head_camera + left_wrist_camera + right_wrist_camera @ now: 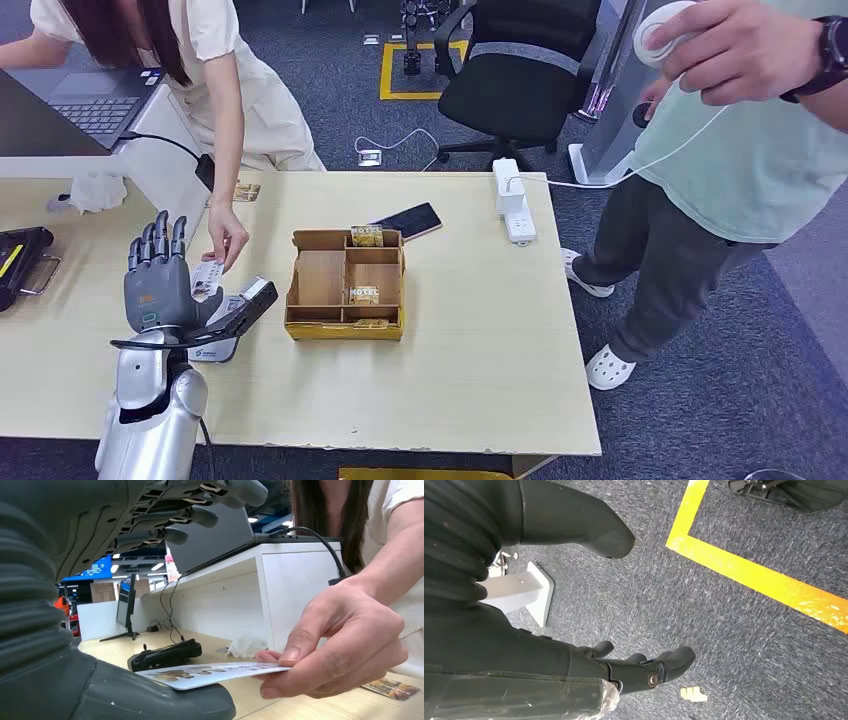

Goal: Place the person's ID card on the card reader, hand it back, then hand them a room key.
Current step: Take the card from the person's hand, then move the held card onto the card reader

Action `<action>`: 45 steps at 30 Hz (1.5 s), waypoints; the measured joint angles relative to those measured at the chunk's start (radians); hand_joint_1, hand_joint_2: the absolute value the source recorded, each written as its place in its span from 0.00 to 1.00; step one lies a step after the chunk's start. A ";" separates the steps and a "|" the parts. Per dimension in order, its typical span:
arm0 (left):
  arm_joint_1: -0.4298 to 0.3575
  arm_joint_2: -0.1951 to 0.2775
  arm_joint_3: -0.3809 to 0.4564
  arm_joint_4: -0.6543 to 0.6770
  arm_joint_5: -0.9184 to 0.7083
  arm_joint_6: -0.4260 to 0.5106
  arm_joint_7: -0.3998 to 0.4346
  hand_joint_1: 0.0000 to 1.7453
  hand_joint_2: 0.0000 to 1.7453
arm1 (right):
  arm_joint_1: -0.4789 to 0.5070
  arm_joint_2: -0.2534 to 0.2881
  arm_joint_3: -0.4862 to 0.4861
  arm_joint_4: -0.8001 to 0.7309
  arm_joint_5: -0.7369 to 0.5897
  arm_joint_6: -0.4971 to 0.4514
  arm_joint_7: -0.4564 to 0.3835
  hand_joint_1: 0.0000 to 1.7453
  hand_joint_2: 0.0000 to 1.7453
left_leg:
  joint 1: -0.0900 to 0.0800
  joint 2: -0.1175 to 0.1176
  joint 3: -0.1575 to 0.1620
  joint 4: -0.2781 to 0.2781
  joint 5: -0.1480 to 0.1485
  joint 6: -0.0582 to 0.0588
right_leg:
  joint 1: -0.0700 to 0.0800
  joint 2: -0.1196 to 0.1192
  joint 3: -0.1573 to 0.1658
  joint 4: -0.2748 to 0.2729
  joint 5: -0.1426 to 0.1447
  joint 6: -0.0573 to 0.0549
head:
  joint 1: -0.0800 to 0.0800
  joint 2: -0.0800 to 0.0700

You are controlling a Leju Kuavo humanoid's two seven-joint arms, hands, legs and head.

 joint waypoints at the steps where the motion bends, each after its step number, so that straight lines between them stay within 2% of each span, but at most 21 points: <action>1: 0.000 -0.001 0.000 0.001 0.000 0.000 0.000 0.00 1.00 | 0.000 0.000 0.000 0.000 0.000 0.000 0.000 0.00 1.00 | 0.000 0.000 0.000 0.000 0.000 0.000 | 0.000 0.000 0.000 0.000 0.000 0.000 | 0.000 0.000; 5: 0.002 -0.003 0.000 0.004 0.000 0.000 0.000 0.00 1.00 | 0.000 0.000 0.000 0.000 0.000 -0.001 0.000 0.00 1.00 | 0.000 0.000 0.000 0.000 0.000 0.000 | 0.000 0.000 0.000 0.000 0.000 0.000 | 0.000 0.000; 6: 0.002 -0.004 0.000 0.005 0.000 0.000 0.000 0.10 1.00 | 0.000 0.000 0.000 0.000 0.000 -0.001 0.000 0.00 1.00 | 0.000 0.000 0.000 0.000 0.000 0.000 | 0.000 0.000 0.000 0.000 0.000 0.000 | 0.000 0.000; 7: 0.002 -0.005 0.000 0.006 0.000 0.000 0.000 0.32 1.00 | 0.000 0.000 0.000 0.000 0.000 -0.002 0.000 0.00 1.00 | 0.000 0.000 0.000 0.000 0.000 0.000 | 0.000 0.000 0.000 0.000 0.000 0.000 | 0.000 0.000; 9: 0.002 -0.006 0.000 0.008 0.000 0.000 0.000 0.81 1.00 | 0.000 0.000 0.000 0.000 0.000 -0.002 0.000 0.00 1.00 | 0.000 0.000 0.000 0.000 0.000 0.000 | 0.000 0.000 0.000 0.000 0.000 0.000 | 0.000 0.000; 10: 0.002 -0.006 0.000 0.009 0.000 0.000 0.000 0.97 1.00 | 0.000 0.000 0.000 0.000 0.000 -0.002 0.000 0.00 1.00 | 0.000 0.000 0.000 0.000 0.000 0.000 | 0.000 0.000 0.000 0.000 0.000 0.000 | 0.000 0.000; 11: 0.002 -0.007 0.000 0.010 0.000 0.000 0.000 1.00 1.00 | 0.000 0.000 0.000 0.000 0.000 -0.002 0.000 0.00 1.00 | 0.000 0.000 0.000 0.000 0.000 0.000 | 0.000 0.000 0.000 0.000 0.000 0.000 | 0.000 0.000; 33: 0.013 -0.008 0.000 0.022 0.001 -0.006 -0.005 1.00 1.00 | 0.000 0.000 0.000 0.000 0.000 -0.003 0.000 0.00 1.00 | 0.000 0.000 0.000 0.000 0.000 0.000 | 0.000 0.000 0.000 0.000 0.000 0.000 | 0.000 0.000; 45: 0.021 0.014 0.000 0.070 -0.013 -0.031 0.063 1.00 1.00 | 0.000 0.000 -0.005 0.000 0.000 -0.003 -0.003 0.00 1.00 | 0.000 0.000 0.000 0.000 0.000 0.000 | 0.000 0.000 0.000 0.000 0.000 0.000 | 0.000 0.000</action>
